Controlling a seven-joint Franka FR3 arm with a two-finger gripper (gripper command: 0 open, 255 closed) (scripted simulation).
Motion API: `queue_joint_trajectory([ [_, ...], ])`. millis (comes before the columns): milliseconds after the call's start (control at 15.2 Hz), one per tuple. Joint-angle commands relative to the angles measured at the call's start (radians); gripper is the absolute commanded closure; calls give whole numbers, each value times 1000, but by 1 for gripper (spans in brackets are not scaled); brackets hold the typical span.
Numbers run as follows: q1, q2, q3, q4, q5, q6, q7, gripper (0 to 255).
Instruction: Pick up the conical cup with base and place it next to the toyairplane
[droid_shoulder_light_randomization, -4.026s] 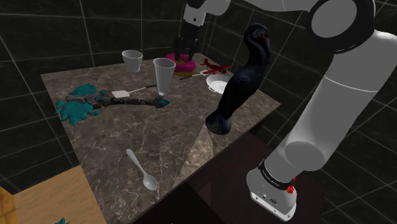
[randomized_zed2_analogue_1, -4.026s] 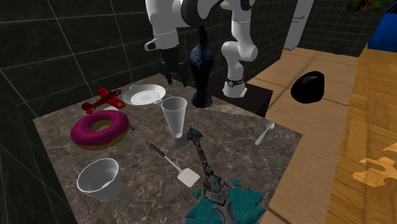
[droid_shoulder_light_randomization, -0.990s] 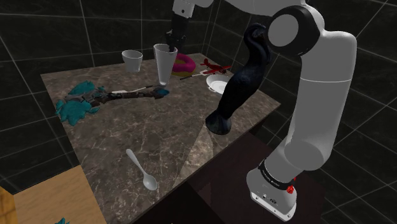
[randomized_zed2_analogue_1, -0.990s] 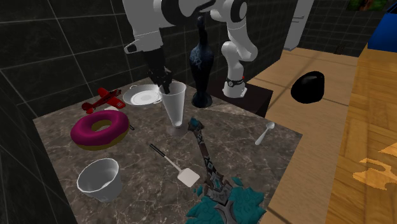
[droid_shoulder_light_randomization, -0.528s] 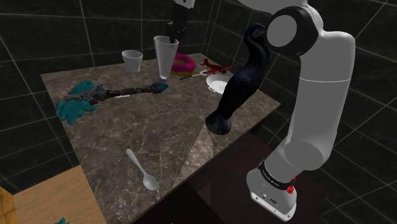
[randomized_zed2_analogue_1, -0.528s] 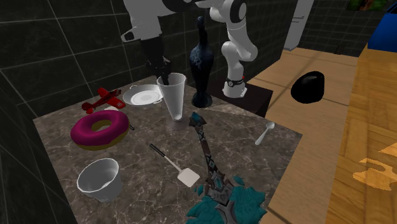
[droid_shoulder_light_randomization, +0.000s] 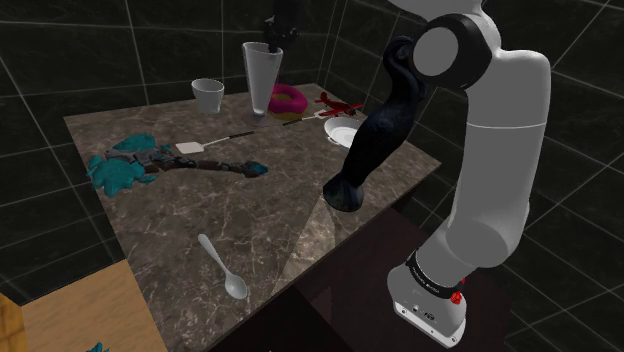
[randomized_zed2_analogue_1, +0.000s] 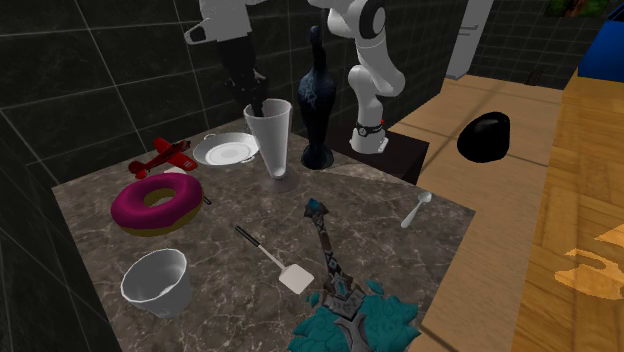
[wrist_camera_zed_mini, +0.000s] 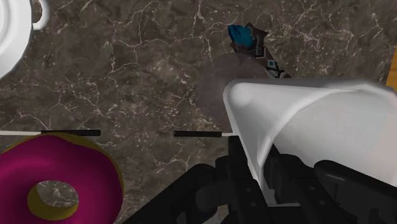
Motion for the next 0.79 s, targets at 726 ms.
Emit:
queue_joint_trajectory([
  [726,-198,57,-58,111,16,-99,-230,255],
])
